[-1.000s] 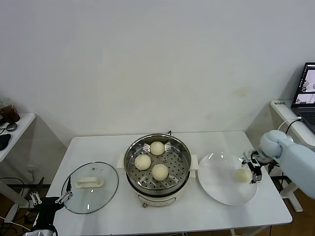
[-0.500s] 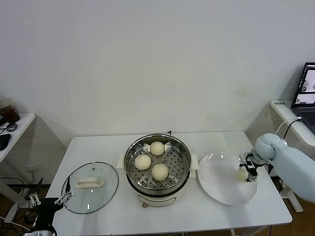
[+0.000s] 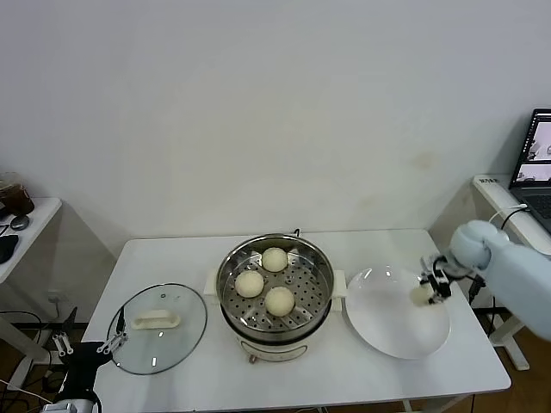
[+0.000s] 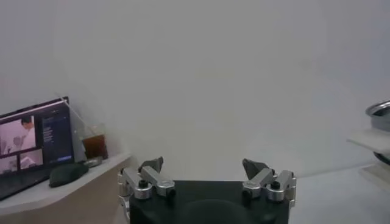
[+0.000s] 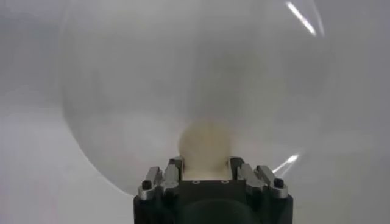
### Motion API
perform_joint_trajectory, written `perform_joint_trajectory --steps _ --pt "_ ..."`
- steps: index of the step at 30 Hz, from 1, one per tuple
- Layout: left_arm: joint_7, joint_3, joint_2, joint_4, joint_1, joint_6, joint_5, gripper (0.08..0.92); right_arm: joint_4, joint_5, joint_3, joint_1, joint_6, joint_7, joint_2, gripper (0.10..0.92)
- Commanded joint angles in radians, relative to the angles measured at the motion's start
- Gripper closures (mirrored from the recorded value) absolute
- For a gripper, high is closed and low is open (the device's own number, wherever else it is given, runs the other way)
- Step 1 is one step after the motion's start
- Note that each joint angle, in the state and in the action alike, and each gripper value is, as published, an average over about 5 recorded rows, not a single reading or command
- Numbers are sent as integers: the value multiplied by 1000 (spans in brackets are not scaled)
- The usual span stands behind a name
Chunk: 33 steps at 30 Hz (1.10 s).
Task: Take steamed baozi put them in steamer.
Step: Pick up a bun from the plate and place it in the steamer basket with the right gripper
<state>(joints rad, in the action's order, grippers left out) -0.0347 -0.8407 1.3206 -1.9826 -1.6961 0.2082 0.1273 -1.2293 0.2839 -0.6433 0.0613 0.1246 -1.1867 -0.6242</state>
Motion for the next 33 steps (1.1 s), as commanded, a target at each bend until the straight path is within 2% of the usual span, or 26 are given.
perform_joint_trajectory --steps 1,8,13,19,33 --pt "0 12 -3 3 15 -2 0 177 -242 -436 -503 -644 195 57 1 536" --pt "1 21 -10 7 22 -3 0 177 -433 -776 -700 -918 440 169 -172 533" --pt "1 21 -12 4 19 -3 -1 177 -490 -884 -715 -860 565 253 -254 533" --pt "1 -1 -7 6 17 -3 6 177 -465 -865 -708 -723 602 297 -314 526" --pt "1 -21 7 -2 11 -6 11 177 -314 -664 -638 -497 602 299 -349 525"
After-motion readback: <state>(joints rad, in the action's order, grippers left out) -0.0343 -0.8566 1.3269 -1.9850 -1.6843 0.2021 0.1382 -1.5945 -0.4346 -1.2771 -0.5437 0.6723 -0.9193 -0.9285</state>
